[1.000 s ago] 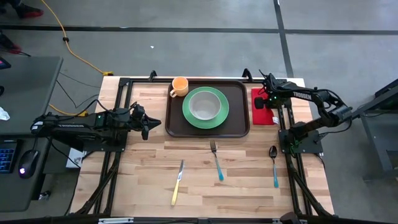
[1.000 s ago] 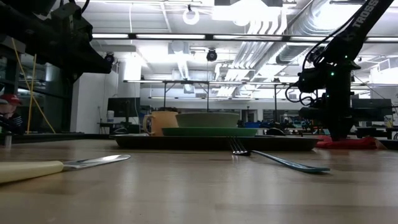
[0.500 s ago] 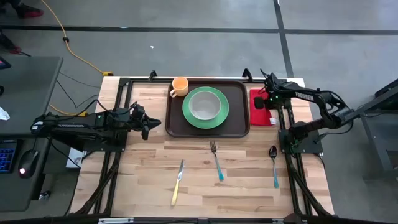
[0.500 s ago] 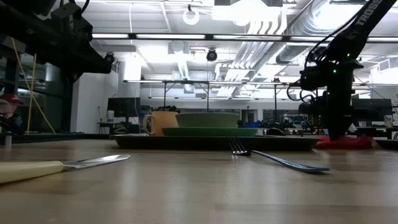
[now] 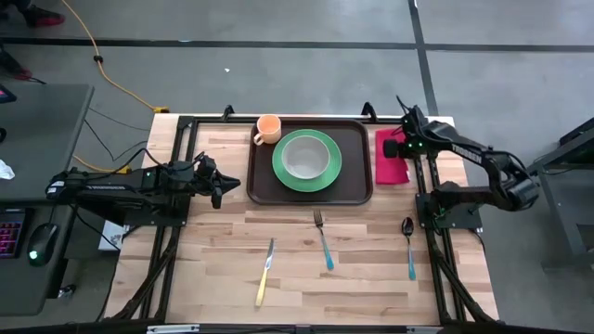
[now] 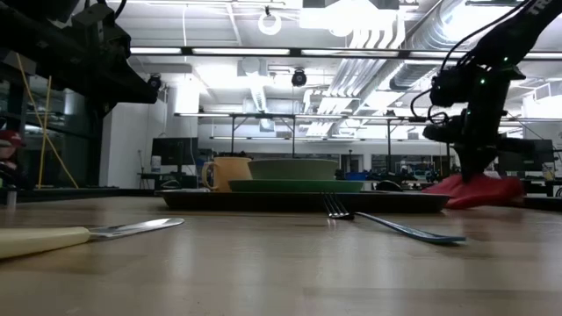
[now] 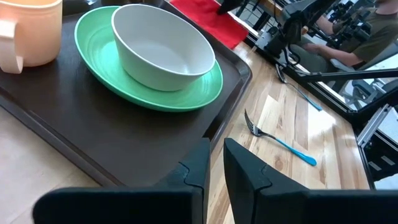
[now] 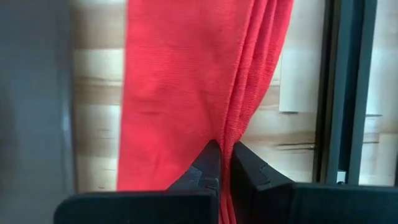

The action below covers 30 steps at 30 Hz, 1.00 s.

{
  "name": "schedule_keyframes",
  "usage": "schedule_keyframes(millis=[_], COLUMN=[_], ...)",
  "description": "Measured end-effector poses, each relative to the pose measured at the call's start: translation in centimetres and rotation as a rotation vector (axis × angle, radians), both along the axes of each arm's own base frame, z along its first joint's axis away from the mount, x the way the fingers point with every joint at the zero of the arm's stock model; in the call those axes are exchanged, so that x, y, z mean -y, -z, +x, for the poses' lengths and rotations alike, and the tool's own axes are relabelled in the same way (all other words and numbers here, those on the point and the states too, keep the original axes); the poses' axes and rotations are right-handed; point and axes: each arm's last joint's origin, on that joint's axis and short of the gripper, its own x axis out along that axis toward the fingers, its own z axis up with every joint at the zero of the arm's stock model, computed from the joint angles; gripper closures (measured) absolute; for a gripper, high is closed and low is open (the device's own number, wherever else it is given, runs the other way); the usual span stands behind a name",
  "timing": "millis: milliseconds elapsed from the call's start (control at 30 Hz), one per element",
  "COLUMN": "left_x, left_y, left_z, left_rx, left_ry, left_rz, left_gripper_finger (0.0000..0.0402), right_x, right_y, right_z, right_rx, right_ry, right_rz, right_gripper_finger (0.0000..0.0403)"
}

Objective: Set up tray
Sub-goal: Put the red napkin on the brown serving tray to the right of the green plate

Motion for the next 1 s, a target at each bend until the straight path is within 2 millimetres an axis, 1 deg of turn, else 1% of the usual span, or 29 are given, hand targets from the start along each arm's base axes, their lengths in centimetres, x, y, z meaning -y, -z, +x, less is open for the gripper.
schedule_keyframes(millis=[467, 733, 900, 1000], left_x=[0.0, 0.0, 0.0, 0.0], left_y=[0.0, 0.0, 0.0, 0.0], left_z=[0.0, 0.0, 0.0, 0.0], left_rx=[0.001, 0.002, 0.002, 0.002], left_ry=[-0.002, -0.007, -0.006, -0.006], left_rz=[-0.002, -0.004, -0.005, -0.005], left_gripper_finger=[0.0325, 0.0325, 0.0325, 0.0325], right_x=[-1.2, -1.6, -1.6, -1.4], right_y=[-2.5, -3.5, -4.4, -5.5], right_z=[-0.5, -0.5, -0.3, -0.1], right_rx=[0.106, 0.215, 0.313, 0.35], right_ry=[0.02, 0.025, 0.02, 0.006], right_rz=[-0.118, -0.16, -0.196, -0.218], right_gripper_finger=[0.0402, 0.0402, 0.0402, 0.0402])
